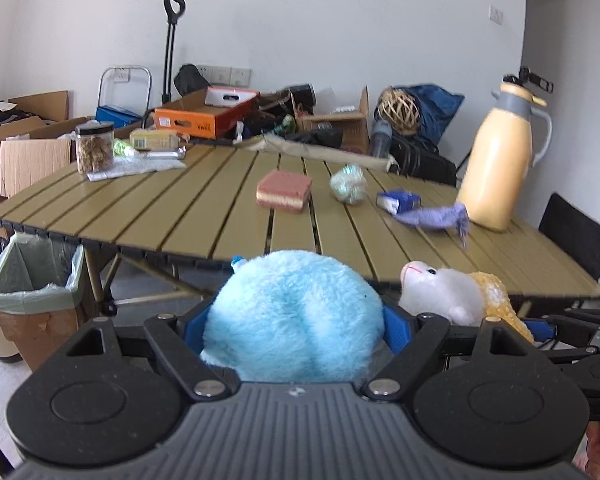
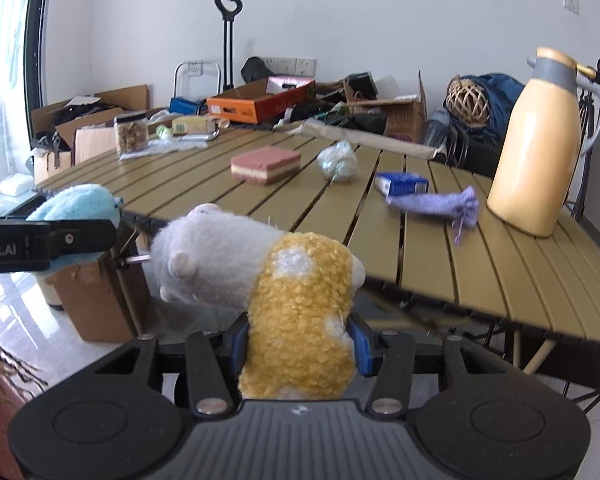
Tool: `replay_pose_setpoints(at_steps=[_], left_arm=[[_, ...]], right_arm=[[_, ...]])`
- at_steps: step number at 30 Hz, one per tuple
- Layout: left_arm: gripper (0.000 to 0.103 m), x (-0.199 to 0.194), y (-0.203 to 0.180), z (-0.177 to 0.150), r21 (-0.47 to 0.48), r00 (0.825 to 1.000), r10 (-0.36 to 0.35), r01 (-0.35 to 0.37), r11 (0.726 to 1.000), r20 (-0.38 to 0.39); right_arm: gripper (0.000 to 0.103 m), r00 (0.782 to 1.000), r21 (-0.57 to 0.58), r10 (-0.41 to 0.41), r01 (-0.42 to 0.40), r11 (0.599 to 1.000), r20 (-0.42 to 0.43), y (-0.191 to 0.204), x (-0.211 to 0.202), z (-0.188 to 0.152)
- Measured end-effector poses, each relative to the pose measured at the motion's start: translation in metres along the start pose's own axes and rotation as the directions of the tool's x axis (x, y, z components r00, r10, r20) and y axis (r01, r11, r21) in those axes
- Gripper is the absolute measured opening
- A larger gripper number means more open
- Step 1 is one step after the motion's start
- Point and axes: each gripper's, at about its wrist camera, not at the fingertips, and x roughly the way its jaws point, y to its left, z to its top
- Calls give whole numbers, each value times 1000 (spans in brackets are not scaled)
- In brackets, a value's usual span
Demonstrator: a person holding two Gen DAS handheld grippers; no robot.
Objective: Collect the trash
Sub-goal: 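Carry both held plush toys off the table down to the black bin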
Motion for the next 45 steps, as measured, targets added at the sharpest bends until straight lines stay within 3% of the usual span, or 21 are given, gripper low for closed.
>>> replay_pose_setpoints(at_steps=[9,19,31,45], left_arm=[[83,12,5,-45,35,993,17,-13,999,-117],[83,37,12,-84,63,972,53,-40,997,-230],[83,83,25,-121,48,922,76,-62,997,-380],[83,114,43,-134,26,867,119,-122,992,-483]], right_arm=[[49,994,33,42,-38,999,-104,4,15,-53],[49,975,70,61,-47,996,-213,2,35,-105],[49,952,122,14,24,992,-306,-18,62,-141],[49,947,158,-29,84,984,-320,-33,81,-143]])
